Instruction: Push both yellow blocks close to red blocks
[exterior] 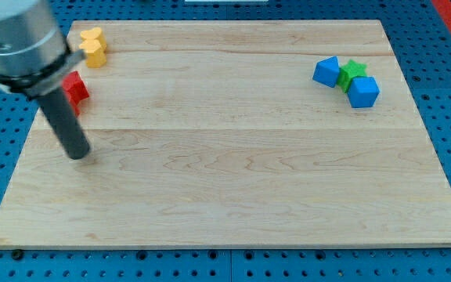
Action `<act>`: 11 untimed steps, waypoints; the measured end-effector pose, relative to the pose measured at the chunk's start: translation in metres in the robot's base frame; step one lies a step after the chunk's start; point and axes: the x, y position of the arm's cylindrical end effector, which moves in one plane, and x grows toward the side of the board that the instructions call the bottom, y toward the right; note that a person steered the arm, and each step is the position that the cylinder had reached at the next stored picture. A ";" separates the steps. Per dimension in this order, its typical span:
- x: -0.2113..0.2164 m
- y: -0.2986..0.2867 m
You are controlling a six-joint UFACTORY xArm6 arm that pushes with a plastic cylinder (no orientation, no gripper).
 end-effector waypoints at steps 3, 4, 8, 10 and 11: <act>-0.046 -0.051; -0.046 -0.068; -0.070 0.013; -0.184 0.041; -0.243 0.046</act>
